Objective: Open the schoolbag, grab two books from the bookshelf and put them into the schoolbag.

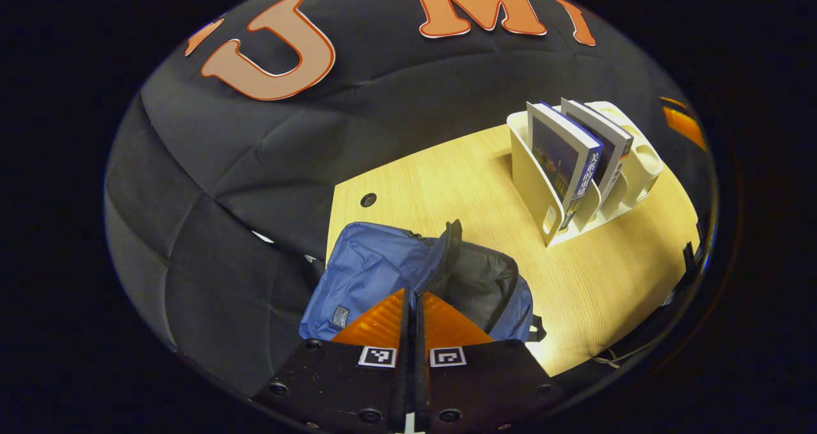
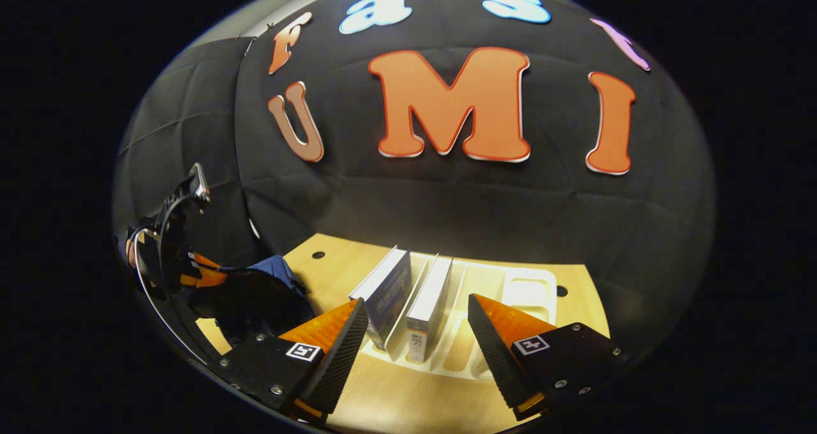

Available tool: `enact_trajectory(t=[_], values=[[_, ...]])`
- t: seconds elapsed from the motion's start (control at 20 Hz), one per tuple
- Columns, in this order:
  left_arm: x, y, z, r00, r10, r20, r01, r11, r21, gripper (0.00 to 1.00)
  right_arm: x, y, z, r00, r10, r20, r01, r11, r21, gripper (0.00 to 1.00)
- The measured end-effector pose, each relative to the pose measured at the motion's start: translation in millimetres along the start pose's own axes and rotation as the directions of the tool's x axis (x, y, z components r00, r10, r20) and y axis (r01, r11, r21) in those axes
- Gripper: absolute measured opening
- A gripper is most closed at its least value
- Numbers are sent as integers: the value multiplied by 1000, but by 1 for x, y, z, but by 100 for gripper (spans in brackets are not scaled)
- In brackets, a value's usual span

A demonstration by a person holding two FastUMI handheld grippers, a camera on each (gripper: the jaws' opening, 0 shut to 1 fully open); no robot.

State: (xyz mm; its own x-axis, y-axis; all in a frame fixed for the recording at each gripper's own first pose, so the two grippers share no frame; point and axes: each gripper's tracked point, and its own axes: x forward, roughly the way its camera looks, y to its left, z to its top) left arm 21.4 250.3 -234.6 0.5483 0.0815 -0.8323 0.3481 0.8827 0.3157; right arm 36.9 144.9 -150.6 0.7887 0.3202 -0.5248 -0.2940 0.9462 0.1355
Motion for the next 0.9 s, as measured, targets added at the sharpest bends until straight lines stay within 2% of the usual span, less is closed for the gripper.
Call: enact_trajectory(t=[0.2, 0.5, 0.75, 0.9], values=[[-1, 25, 16, 999, -33, -1, 33, 998, 46, 5, 25, 25, 0, 993, 29, -116, -23, 998, 54, 94], [-8, 33, 29, 991, -134, 1, 134, 988, 72, 5, 73, 46, 6, 970, -23, -241, 35, 998, 46, 93], [-2, 39, 33, 989, -151, -7, 151, 983, 105, 5, 109, 56, -23, 906, -57, -419, 93, 994, 65, 93], [3, 43, 33, 987, -158, 0, 157, 983, 97, 5, 131, 56, -27, 874, -70, -481, 139, 984, 110, 92]])
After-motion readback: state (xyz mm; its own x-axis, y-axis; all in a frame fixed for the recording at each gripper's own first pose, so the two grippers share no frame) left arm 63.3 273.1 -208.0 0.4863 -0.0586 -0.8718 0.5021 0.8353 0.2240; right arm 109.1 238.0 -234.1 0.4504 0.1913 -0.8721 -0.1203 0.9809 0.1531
